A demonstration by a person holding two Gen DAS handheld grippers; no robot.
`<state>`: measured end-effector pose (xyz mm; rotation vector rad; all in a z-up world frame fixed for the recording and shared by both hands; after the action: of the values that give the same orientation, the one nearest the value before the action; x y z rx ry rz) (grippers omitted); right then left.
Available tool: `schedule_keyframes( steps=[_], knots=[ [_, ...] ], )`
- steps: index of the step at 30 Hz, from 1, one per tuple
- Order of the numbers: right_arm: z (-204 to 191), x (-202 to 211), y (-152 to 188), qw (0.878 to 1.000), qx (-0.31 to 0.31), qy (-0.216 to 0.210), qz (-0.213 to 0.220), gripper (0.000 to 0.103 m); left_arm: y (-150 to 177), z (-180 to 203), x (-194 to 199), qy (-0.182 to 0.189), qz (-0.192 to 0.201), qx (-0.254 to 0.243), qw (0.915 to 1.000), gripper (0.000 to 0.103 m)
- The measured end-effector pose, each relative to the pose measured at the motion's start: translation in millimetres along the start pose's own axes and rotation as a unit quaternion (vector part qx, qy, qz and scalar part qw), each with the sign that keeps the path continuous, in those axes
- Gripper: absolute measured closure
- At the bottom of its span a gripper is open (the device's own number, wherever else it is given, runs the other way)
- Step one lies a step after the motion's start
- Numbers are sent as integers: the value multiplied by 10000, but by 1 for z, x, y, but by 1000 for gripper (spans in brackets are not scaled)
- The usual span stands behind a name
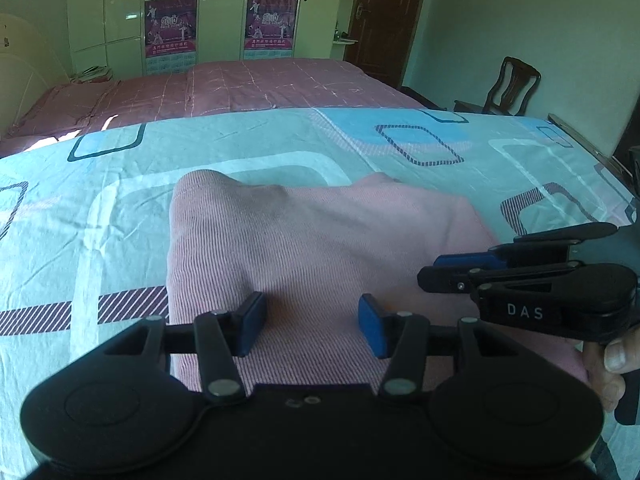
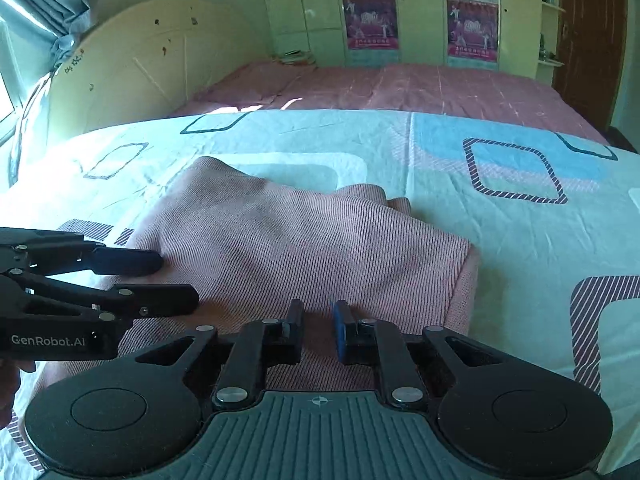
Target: Fold small clothes
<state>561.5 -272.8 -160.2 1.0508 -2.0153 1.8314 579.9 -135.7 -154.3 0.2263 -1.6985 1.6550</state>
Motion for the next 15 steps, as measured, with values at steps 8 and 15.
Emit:
schedule_keyframes(
  steps=[8, 15],
  knots=[
    [13, 24, -2, 9995, -203, -37, 220, 63, -11, 1, 30, -403, 288, -83, 9987, 18],
    [82, 72, 9, 9786, -1918, -689, 289, 27, 5, -46, 63, -241, 235, 751, 9966, 11]
  ],
)
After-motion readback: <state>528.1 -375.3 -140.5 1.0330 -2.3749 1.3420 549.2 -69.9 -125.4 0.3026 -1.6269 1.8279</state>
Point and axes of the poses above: each gripper's, at about its wrist camera, not at the fingertips, and x roughly against the way its jaws point, z to its right, y to its underside, the point moved 5 cm from there along -x, roughly the way its jaws point, and after that the axes turned 9 degrees about z, right-handed, at the moved point
